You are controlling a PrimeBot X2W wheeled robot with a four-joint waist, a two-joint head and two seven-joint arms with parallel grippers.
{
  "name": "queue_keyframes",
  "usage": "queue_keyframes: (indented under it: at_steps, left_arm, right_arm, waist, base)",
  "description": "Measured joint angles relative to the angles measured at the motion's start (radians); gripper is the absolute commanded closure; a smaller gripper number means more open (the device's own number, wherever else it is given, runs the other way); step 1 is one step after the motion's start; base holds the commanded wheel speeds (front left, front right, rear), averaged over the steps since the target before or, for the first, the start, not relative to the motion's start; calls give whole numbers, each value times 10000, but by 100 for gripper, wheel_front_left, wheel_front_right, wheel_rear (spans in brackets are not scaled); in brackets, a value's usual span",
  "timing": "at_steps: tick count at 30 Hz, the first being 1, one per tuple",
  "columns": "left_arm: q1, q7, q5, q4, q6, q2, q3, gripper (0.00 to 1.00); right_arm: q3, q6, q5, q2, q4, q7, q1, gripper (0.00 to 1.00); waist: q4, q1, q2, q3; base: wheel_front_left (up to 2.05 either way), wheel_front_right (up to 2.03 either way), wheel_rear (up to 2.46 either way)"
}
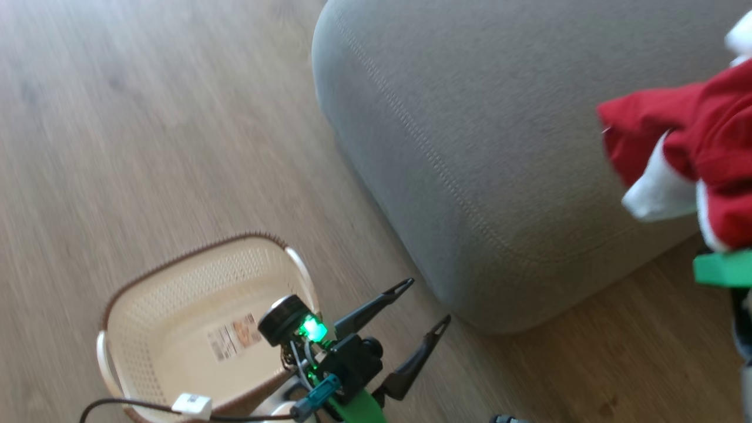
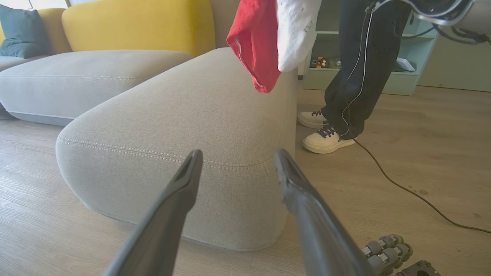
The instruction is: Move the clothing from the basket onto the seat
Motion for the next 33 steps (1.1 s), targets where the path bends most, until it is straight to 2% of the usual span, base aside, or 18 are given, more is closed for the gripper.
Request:
queue_keyframes:
  at_steps: [3,8,12,16,22,28,33]
  left_arm:
    - [-102,0,29,-40,0,314,-92,0]
    - [-978,0,69,-150,0,1158,-523,0]
    - [-1407,0,69,-213,2,1588,-869,0]
    - [-1809,0,69,-303,0,1862,-1262,0]
    - [-2346,0,69,-497,0,2259,-1509,0]
    - [-2540,0,69,-648,0,2477,-1586,0]
    - [-2760,0,69,-721,4,2573,-1530,0]
  right_arm:
    - [-330,0,94,-59,56,0,-554,100]
    - [-683,2,144,-297,217,0,-1894,100]
    - [-1221,2,642,-349,395,-2,-2910,100]
    - [-1747,2,757,-752,769,-2,-3564,100]
    - [-2278,2,920,-1074,2069,-2,-4977,100]
    - [-2299,2,978,-1628,3304,-2,-6217,100]
    - [-2516,2,963,-1850,4604,-2,-7346,100]
  waist:
    - [162,0,0,498]
    - [446,1,0,1674]
    - [614,3,0,2469]
    - [818,3,0,3230]
    - [1135,2,0,4253]
    - [1438,2,0,4971]
    - [1801,3,-1,5556]
  base:
    - [0,0,0]
    - [0,0,0]
    - [0,0,0]
    - [0,0,0]
    - [0,0,0]
    - [0,0,0]
    - [0,0,0]
